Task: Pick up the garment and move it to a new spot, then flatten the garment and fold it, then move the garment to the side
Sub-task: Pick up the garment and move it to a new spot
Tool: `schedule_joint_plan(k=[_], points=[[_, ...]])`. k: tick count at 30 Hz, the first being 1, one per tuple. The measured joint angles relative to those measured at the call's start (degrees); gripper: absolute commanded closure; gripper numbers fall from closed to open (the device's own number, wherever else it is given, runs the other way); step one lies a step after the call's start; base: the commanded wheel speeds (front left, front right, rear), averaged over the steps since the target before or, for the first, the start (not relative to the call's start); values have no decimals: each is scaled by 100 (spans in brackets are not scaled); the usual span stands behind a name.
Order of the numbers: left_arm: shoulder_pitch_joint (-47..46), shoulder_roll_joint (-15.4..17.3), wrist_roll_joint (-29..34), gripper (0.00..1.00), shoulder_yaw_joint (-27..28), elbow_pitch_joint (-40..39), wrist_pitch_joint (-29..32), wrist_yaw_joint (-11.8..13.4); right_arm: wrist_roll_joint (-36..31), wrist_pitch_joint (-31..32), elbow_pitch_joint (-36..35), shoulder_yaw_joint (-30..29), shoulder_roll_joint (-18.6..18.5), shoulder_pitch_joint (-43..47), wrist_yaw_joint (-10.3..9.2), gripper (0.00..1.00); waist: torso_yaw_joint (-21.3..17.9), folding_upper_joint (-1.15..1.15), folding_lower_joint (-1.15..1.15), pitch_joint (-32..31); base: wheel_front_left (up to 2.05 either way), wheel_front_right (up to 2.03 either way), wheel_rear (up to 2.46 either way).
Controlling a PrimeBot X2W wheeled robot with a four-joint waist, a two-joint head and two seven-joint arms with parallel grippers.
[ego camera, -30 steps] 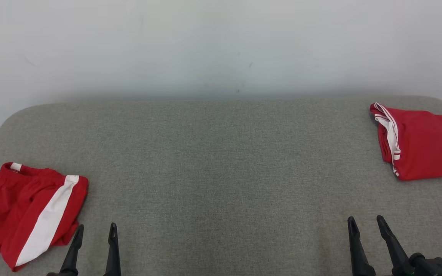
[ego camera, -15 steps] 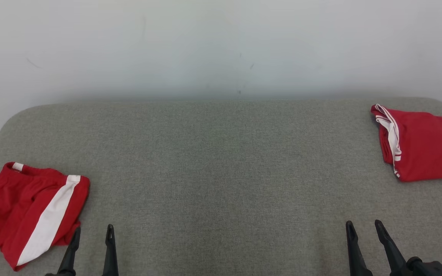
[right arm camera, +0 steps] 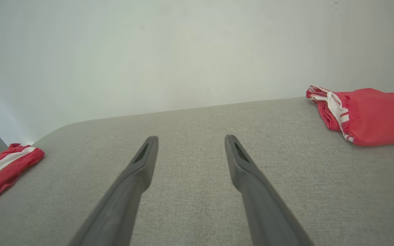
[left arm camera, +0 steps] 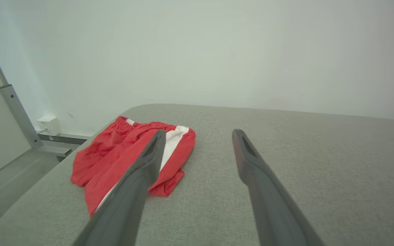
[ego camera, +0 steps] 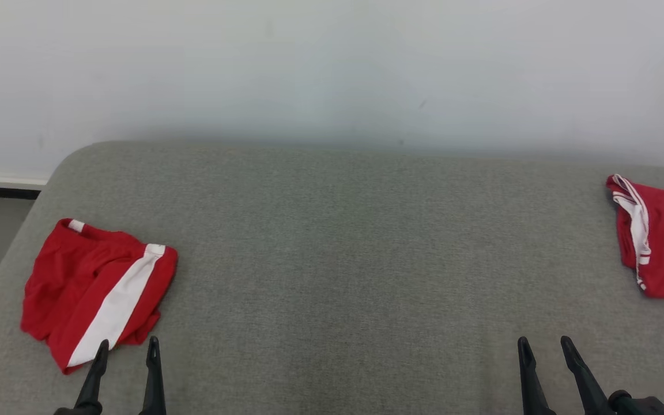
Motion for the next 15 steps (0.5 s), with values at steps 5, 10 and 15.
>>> schedule_joint_plan(k=[5, 10, 15], points=[[-1, 60, -13, 0, 70, 32, 0, 29, 10, -11, 65, 27, 11, 4, 0, 0, 375, 0, 0, -3, 0, 0, 0], [8, 89, -23, 0, 98, 44, 0, 62, 16, -36, 146, 60, 15, -9, 0, 0, 794, 0, 0, 1, 0, 0, 0], [20, 129, -62, 0, 162, 70, 0, 94, 15, -45, 198, 115, 19, -19, -1, 0, 1213, 0, 0, 6, 0, 0, 0]])
